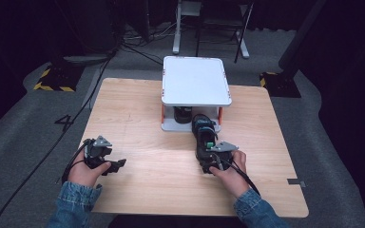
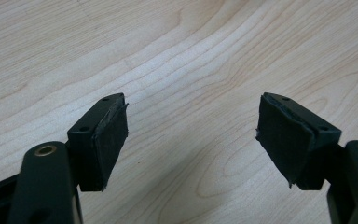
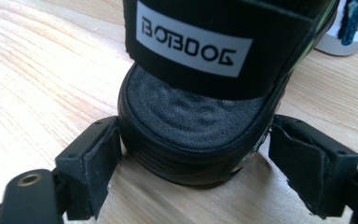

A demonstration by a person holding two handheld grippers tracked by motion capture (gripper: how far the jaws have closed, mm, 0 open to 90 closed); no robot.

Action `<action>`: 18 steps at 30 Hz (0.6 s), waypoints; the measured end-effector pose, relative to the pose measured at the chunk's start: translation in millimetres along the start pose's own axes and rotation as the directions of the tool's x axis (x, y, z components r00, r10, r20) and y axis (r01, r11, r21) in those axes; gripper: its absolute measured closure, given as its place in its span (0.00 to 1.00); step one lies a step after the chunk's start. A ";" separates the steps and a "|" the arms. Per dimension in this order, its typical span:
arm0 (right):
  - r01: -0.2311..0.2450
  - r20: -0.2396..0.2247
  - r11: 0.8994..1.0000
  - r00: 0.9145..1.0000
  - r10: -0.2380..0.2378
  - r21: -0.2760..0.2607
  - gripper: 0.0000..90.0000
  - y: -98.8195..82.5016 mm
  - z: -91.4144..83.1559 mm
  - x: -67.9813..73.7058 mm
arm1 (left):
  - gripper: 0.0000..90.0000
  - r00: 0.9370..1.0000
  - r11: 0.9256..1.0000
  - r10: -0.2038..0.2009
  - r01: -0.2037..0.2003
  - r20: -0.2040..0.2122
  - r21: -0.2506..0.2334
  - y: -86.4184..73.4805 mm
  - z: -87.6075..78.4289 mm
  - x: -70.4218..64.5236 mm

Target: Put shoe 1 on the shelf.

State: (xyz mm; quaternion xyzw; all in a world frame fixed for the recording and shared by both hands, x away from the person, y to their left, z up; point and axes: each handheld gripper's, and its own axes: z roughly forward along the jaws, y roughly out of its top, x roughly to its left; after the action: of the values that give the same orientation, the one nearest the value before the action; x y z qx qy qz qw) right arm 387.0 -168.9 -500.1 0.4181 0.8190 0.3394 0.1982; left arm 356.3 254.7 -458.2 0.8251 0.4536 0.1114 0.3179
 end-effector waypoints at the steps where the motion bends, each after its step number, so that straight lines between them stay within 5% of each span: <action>1: -0.008 -0.003 1.000 1.000 0.008 -0.003 0.20 0.9 -0.6 -0.1 | 0.28 1.000 1.000 0.000 0.000 0.000 0.000 0.0 0.0 0.0; 6: -0.075 -0.033 0.996 0.997 0.073 -0.054 0.20 14.9 -3.2 -7.8 | 0.28 1.000 1.000 0.006 -0.006 -0.005 0.003 0.3 -0.7 -0.3; 11: -0.093 -0.012 0.992 0.996 0.092 -0.085 0.20 27.6 4.7 -14.8 | 0.28 1.000 1.000 0.006 -0.006 0.002 0.005 0.6 0.3 -1.2; 18: -0.130 0.018 0.985 0.991 0.133 -0.111 0.20 44.5 34.7 -30.4 | 0.28 1.000 1.000 0.001 -0.001 0.006 0.009 -1.2 2.3 1.0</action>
State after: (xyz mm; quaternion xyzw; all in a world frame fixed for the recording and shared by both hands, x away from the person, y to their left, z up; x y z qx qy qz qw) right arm 449.9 -161.6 -490.7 0.4641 0.7672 0.3908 0.2081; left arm 357.1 255.0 -460.8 0.8270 0.4529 0.1071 0.3154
